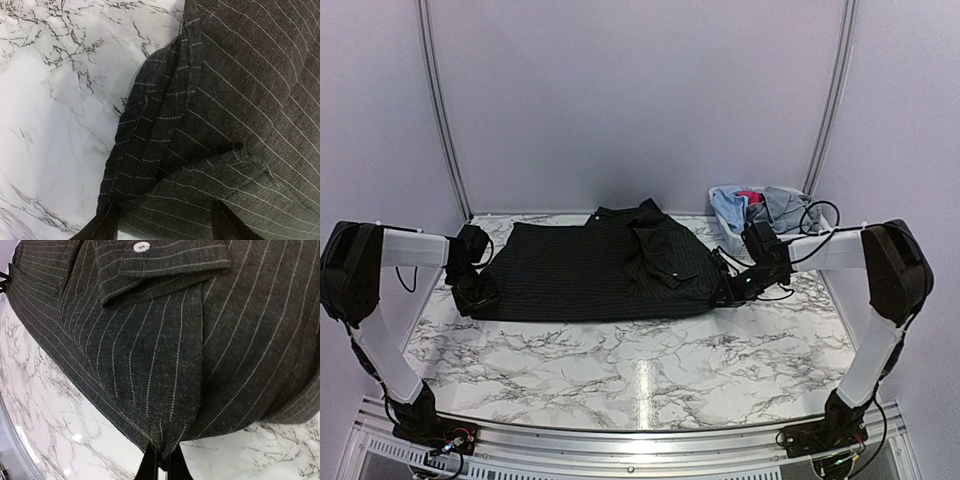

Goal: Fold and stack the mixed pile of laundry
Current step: Move the flattened shirt to the center of the board.

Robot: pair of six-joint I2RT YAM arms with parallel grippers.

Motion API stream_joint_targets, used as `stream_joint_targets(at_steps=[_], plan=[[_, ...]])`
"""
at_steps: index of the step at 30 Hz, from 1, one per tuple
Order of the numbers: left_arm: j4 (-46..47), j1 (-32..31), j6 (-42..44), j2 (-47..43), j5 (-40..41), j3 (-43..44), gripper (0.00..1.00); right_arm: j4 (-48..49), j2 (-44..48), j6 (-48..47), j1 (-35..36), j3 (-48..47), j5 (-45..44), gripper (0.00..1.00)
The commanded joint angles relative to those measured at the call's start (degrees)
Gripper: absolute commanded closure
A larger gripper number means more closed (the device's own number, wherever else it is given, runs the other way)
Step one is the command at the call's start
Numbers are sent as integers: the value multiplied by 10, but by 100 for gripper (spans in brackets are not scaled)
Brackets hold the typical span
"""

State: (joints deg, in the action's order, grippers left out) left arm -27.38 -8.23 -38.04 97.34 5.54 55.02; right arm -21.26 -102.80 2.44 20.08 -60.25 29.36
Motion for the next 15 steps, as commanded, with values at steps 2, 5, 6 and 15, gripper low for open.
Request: stream_joint_targets(at_steps=[2, 5, 6, 15], plan=[[-21, 9, 19, 11, 39, -19, 36, -94, 48, 10, -11, -6, -55, 100], [-25, 13, 25, 5, 46, -28, 39, -117, 63, 10, -28, 12, -60, 100], [-27, 14, 28, 4, 42, -30, 41, -123, 65, 8, -29, 16, -52, 100], [-62, 14, 15, -75, -13, -81, 44, -160, 89, 11, -13, 89, -1, 100]])
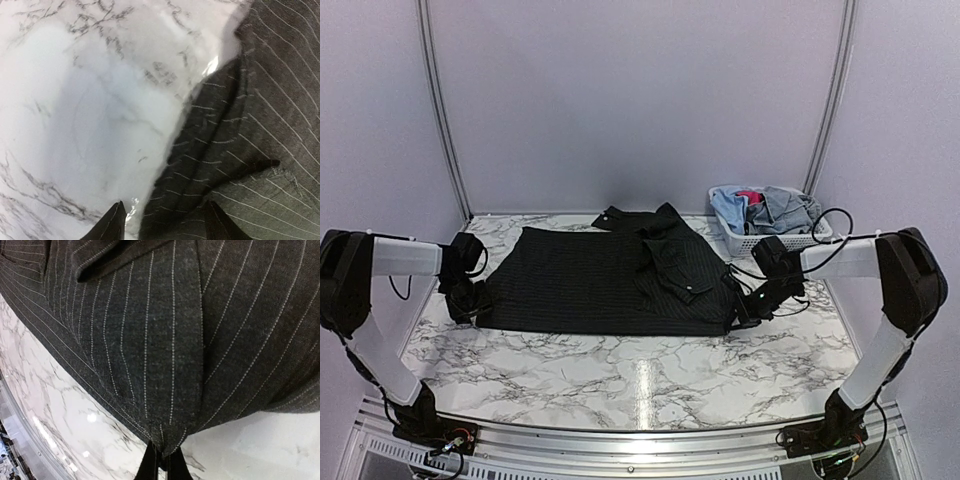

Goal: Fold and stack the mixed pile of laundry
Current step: Move the flattened shirt to the center of the board, then smooth out the 1/3-folded shirt at the center of the board.

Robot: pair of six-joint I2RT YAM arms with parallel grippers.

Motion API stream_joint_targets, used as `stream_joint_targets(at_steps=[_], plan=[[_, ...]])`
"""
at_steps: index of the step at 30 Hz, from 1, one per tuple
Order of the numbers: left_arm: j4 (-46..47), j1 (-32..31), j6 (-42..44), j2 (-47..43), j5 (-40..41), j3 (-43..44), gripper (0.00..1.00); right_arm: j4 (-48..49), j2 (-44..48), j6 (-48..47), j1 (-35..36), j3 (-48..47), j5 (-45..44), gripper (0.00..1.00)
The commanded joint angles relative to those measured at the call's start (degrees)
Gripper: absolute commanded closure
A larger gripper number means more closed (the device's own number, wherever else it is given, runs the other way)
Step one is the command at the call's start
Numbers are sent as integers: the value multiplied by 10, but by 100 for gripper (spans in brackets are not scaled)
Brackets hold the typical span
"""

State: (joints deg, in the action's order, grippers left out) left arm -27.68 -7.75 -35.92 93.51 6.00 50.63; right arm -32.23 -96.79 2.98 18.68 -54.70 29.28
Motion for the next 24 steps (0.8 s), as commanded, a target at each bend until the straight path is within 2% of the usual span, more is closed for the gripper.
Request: stream_joint_targets(at_steps=[1, 4, 6, 7, 9, 12, 15, 19, 24], plan=[[-65, 9, -9, -58, -27, -47, 44, -54, 37, 9, 1, 44, 1, 100], [-92, 7, -2, -116, -37, -46, 42, -71, 72, 18, 1, 72, 2, 100], [-116, 6, 17, -144, -41, -24, 36, -83, 94, 25, 1, 81, -9, 100], [-128, 4, 29, -154, -46, -9, 33, -82, 102, 32, -1, 79, -15, 97], [-135, -3, 47, -163, -56, 19, 28, -98, 101, 35, -9, 52, -24, 68], [-134, -25, 70, -140, -98, 62, 25, -115, 100, 43, -15, 1, -49, 52], [-127, -58, 88, -98, -101, 96, 25, -112, 98, 47, -16, -42, -71, 50], [-90, -91, 87, -46, -117, 121, 25, -63, 86, 65, -5, -63, -23, 51], [-36, -92, 49, 5, -141, 84, 29, 2, 34, 95, 51, -64, 16, 57]])
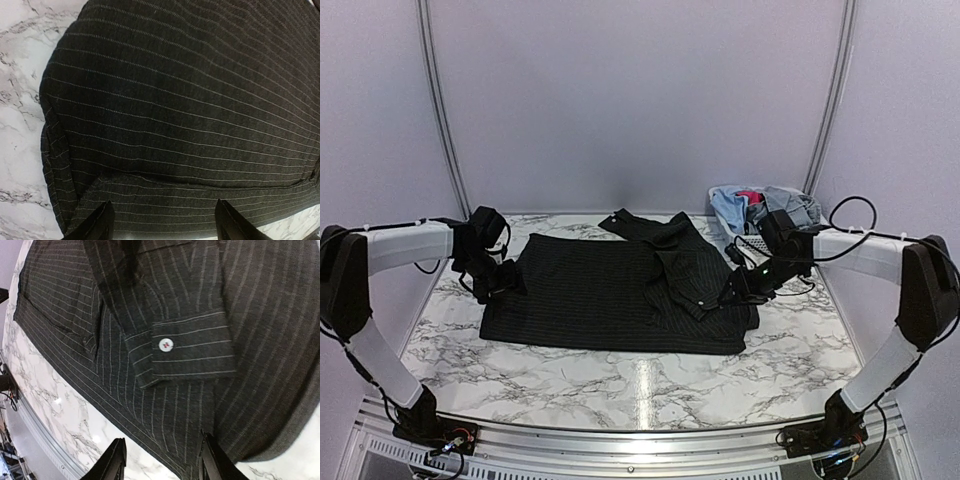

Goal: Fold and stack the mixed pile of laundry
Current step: Smooth out the 1/3-folded shirt at the center of the board.

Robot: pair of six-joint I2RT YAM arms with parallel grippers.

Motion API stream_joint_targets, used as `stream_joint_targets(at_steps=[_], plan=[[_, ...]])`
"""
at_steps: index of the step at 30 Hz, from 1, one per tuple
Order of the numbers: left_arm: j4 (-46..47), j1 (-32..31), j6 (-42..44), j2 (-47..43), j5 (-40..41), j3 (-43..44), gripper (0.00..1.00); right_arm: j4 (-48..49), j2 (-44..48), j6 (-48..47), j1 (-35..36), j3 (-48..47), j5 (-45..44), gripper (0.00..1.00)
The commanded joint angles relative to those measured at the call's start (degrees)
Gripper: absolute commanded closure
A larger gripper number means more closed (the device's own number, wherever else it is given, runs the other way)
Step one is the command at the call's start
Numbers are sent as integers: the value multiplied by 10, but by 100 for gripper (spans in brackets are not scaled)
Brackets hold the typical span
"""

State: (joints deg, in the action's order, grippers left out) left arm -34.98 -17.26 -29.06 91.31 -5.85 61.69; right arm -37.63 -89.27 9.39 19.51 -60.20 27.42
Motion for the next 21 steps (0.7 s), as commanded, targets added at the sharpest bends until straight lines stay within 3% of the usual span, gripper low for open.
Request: stream_joint_targets(at_steps=[1, 7, 16, 18, 21], plan=[[39, 3, -26, 34, -19, -36, 30, 70, -50, 35, 52, -5, 36, 57], [44, 16, -52, 32, 13, -112, 33, 117, -75, 49, 62, 50, 41, 60], [51, 28, -87, -31, 27, -202, 34, 92, -32, 24, 60, 101, 49, 60], [52, 28, -82, -52, 28, -195, 31, 80, -16, 22, 46, 75, 47, 59], [53, 28, -45, -70, 12, -150, 17, 77, -17, 27, 13, 25, 49, 58]])
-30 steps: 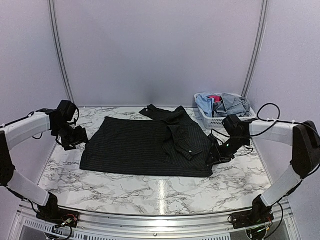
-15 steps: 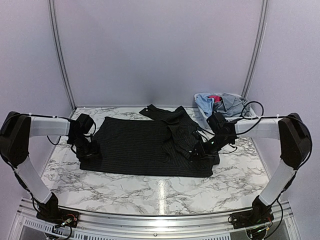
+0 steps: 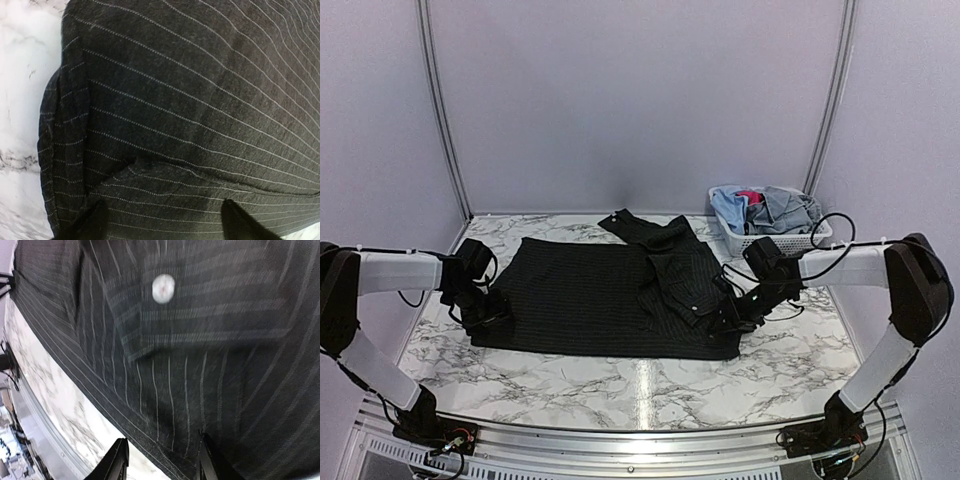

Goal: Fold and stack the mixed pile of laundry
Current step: Smooth out the 1/3-folded shirt at the center of the board.

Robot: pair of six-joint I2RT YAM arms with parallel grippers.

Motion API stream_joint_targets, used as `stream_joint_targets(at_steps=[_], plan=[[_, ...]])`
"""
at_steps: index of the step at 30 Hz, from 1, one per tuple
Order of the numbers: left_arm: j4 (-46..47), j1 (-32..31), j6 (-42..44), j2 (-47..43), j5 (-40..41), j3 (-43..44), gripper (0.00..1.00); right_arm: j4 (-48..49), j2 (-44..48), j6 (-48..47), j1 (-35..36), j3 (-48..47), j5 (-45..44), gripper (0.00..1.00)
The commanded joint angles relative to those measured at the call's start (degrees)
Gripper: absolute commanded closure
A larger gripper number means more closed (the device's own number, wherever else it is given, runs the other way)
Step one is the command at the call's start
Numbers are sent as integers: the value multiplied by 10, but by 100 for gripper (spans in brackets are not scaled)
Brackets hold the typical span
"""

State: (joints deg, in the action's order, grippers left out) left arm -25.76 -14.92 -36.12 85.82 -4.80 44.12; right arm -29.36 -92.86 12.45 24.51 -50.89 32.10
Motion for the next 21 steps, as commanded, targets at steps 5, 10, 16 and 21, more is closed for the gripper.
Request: stream_joint_targets(at_steps=[5, 10, 16, 21], plan=[[-60, 1, 84, -7, -23, 118, 1, -27, -40, -28, -66, -151, -13, 54], [-69, -3, 108, -12, -25, 169, 1, -40, -109, -44, -66, -205, -15, 53], [-68, -6, 108, -32, -23, 194, 1, -60, -160, -69, -65, -233, -21, 51], [-69, -6, 103, -35, -16, 195, 1, -62, -180, -78, -56, -236, 10, 61]])
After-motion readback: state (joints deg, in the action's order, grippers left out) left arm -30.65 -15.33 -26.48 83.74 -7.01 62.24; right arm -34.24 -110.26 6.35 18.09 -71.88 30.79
